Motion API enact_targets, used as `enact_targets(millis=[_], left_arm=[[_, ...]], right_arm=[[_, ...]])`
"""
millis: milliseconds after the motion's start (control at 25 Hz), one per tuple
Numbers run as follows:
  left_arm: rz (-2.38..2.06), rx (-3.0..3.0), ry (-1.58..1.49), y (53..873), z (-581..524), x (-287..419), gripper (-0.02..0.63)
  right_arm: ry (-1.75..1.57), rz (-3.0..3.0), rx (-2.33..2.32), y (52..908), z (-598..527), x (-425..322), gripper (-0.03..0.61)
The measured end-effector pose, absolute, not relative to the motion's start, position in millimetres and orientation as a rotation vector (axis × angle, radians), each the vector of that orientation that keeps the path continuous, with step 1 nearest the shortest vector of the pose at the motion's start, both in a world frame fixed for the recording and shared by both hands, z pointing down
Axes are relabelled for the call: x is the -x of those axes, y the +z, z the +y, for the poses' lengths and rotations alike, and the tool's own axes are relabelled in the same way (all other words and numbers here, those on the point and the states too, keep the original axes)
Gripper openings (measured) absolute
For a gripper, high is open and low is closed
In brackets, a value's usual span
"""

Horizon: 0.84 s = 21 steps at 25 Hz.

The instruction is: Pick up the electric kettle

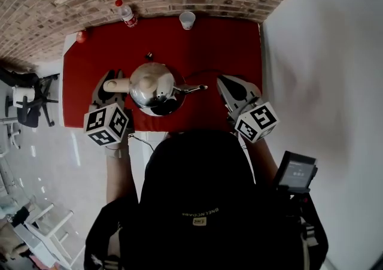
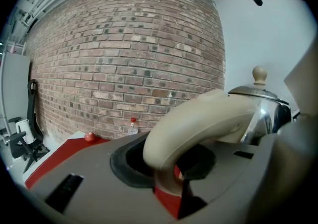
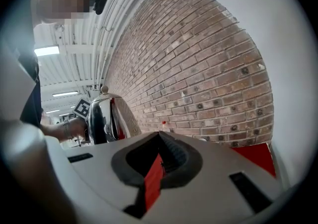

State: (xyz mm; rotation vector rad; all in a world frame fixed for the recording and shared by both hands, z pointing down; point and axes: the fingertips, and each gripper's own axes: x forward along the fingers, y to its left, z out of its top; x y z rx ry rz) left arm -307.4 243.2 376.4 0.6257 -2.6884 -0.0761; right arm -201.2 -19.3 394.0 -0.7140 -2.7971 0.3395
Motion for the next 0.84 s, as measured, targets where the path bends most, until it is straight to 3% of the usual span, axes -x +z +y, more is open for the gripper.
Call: enact_targets(millis=[840], left_arm=[[-2.674,-0.666,-0.09,381,232,296,0.103]], right_arm=[[0.342,-2.798,0.672,396,-27,184,0.006]])
